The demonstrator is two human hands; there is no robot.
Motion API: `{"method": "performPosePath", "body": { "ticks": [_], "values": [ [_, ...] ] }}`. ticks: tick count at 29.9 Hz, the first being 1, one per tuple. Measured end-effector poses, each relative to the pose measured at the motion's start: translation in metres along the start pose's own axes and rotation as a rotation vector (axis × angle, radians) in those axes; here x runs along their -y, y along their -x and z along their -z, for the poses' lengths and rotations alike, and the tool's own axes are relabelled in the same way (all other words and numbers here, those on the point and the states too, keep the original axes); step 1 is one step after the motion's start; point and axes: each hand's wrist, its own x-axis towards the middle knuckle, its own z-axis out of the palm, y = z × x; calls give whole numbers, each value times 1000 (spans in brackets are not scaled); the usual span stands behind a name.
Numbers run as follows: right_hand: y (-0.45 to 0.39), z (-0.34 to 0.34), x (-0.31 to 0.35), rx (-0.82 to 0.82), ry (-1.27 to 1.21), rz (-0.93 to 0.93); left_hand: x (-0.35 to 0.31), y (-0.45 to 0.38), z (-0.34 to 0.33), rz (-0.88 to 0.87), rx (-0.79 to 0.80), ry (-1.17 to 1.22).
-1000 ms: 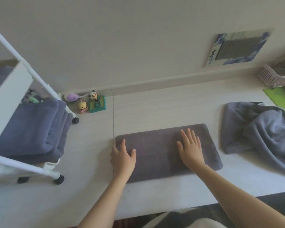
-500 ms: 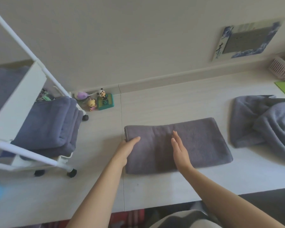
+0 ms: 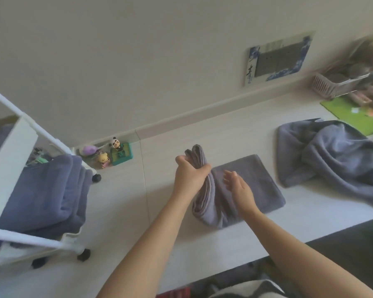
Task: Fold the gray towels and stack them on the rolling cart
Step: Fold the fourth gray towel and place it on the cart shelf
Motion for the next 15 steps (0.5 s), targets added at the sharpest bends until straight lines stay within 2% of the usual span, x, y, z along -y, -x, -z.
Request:
{"method": "performPosePath", "body": {
  "ticks": [3, 6, 10, 15],
  "values": [
    [-6, 36, 6, -203, 83, 7, -19, -3, -27, -41, -5, -51],
    [-20, 71, -4, -249, 118, -139, -29, -8, -62, -71, -26, -73],
    [-30, 110, -10, -102, -155, -246, -40, -10, -121, -101, 21, -40],
    [-33, 131, -3, 160, -106, -264, -31, -13, -167, -88, 48, -46]
  ]
}}
